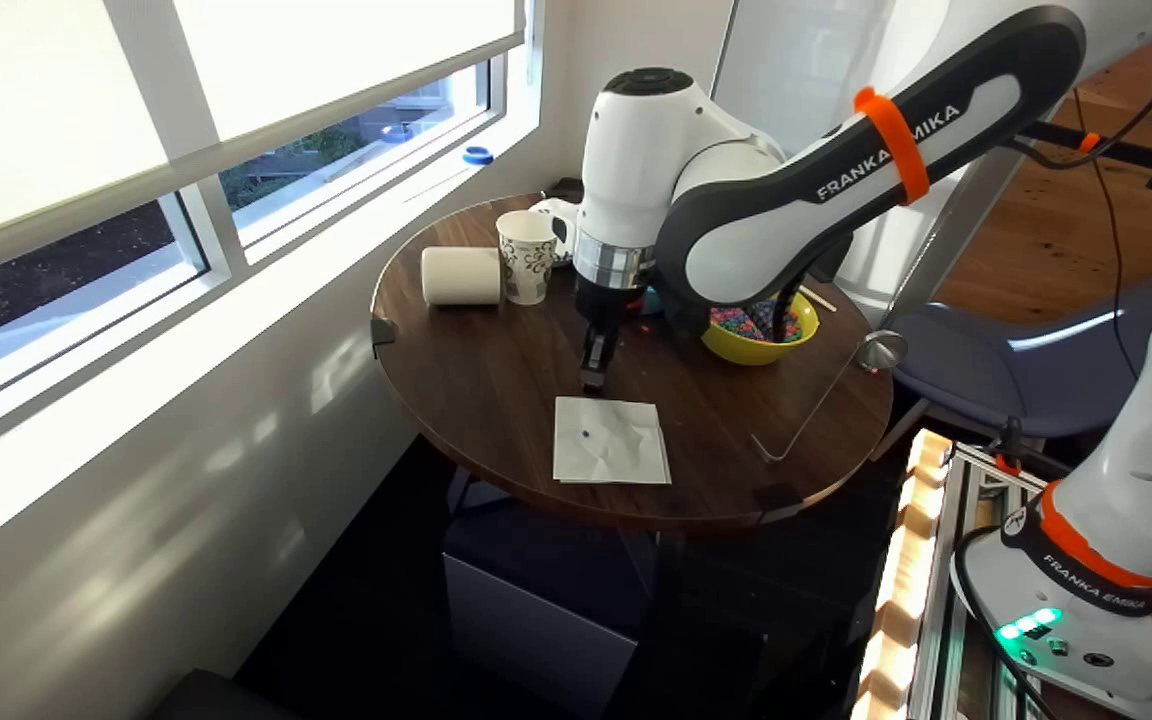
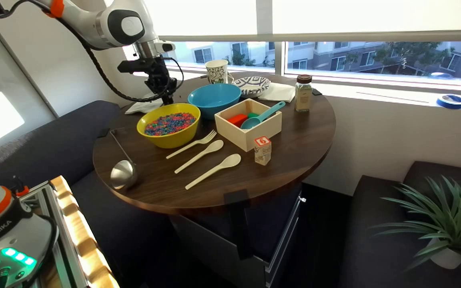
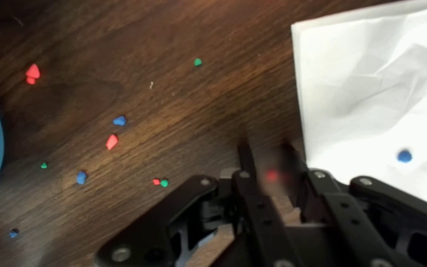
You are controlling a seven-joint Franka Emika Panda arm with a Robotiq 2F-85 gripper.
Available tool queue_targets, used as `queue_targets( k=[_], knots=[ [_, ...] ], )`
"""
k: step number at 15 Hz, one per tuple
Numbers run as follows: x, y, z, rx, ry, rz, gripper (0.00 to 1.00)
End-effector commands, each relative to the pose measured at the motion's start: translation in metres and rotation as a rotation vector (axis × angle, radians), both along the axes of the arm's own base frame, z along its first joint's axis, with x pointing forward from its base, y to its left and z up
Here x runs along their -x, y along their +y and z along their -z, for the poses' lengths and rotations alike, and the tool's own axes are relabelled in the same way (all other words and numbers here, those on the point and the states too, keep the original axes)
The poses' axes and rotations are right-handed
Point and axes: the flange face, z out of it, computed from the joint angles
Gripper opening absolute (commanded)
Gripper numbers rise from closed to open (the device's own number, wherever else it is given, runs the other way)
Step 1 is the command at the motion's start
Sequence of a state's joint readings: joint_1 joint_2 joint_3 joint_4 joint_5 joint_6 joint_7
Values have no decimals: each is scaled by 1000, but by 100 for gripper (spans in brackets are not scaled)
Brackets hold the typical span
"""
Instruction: Move the cereal from the table to the yellow bowl
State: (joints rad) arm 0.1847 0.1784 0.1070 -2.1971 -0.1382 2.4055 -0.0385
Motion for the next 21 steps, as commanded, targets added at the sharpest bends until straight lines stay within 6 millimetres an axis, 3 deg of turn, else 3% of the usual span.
queue_targets(
  k=[1, 3, 6, 10, 13, 16, 21],
  knots=[
    [-1, 4, 3, -26, -12, 17, 9],
    [-1, 4, 2, -29, -12, 13, 0],
    [0, 3, -2, -36, -15, 16, 1],
    [5, -4, -39, -2, -35, 34, 1],
    [12, -28, -84, 84, -109, 98, 1],
    [29, -68, -124, 195, -147, 225, 1],
    [69, -127, -158, 398, -64, 436, 1]
  ],
)
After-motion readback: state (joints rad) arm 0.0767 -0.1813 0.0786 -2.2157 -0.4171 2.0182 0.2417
